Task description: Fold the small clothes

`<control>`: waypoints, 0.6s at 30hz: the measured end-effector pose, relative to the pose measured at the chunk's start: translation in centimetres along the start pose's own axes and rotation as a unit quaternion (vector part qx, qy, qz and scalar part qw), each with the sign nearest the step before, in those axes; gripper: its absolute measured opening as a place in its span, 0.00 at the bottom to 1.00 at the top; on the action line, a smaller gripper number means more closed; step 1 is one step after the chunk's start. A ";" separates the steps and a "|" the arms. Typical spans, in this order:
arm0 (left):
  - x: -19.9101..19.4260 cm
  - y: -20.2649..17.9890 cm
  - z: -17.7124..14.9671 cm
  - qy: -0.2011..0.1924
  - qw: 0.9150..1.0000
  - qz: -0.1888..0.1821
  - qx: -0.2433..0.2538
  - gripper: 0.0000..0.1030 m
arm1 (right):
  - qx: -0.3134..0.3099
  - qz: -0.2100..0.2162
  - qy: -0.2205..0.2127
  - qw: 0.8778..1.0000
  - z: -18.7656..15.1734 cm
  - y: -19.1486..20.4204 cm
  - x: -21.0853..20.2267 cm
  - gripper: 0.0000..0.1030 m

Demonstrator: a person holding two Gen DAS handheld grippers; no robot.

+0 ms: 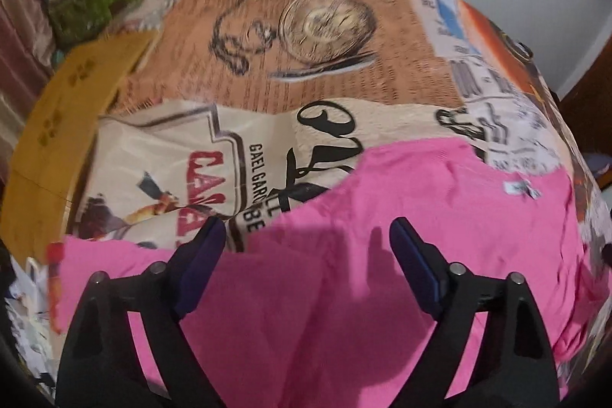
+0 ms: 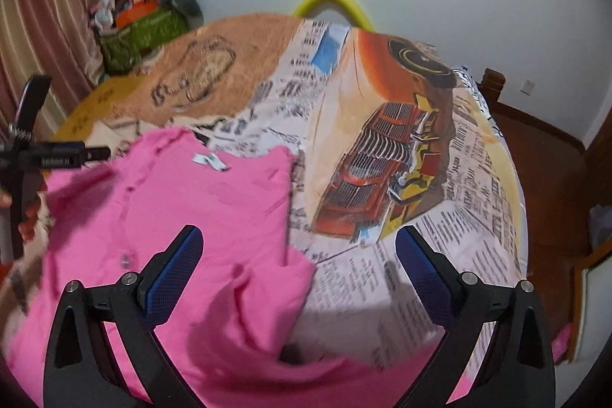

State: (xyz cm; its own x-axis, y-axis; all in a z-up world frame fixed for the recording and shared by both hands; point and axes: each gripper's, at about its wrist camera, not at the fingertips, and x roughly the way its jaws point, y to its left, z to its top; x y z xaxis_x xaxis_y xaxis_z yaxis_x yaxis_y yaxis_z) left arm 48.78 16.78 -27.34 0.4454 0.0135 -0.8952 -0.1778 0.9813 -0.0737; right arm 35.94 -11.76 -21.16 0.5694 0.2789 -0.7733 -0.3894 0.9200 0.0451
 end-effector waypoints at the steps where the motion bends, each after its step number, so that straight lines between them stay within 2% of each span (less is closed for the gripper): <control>1: 0.6 0.1 0.3 0.004 1.000 -0.002 -0.004 0.80 | -0.005 -0.001 0.006 1.000 0.1 -0.2 0.6 0.95; 2: 1.3 0.2 0.6 0.008 1.000 -0.005 -0.008 0.79 | -0.007 -0.001 0.011 1.000 0.3 -0.5 1.2 0.94; 4: 2.4 0.1 1.2 0.013 1.000 -0.013 -0.013 0.72 | -0.004 0.001 0.025 1.000 0.5 -1.0 2.4 0.85; 7: 3.7 -0.2 1.7 0.023 0.999 -0.027 -0.020 0.68 | 0.015 0.015 0.039 0.999 0.9 -1.5 3.8 0.74; 11: 3.9 -0.6 1.7 0.018 0.999 -0.033 -0.011 0.60 | 0.002 0.018 0.038 0.999 1.5 -0.8 4.8 0.70; 14: 3.8 -0.9 1.6 0.014 0.999 -0.031 0.003 0.34 | -0.016 0.023 0.035 0.999 1.4 0.2 5.0 0.56; 15: 3.7 -1.0 1.5 0.013 1.000 -0.019 0.011 0.21 | -0.023 0.025 0.038 0.999 1.3 0.6 5.1 0.48; 16: 3.6 -1.3 1.3 0.012 1.000 -0.002 0.025 0.13 | -0.029 0.026 0.039 0.998 1.2 1.0 5.1 0.40; 17: 3.4 -1.4 1.0 0.011 0.999 0.005 0.034 0.11 | -0.036 0.029 0.039 0.998 1.1 1.4 5.0 0.36; 18: 3.2 -1.5 0.8 0.010 0.999 0.011 0.043 0.08 | -0.039 0.036 0.042 0.998 1.0 1.6 5.0 0.27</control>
State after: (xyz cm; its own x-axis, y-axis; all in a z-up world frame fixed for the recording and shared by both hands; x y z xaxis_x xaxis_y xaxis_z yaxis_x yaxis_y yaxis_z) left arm 51.21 15.49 -29.77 0.4246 0.0317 -0.9048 -0.1114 0.9936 -0.0175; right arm 38.88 -8.63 -24.34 0.4764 0.3155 -0.8207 -0.4842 0.8732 0.0546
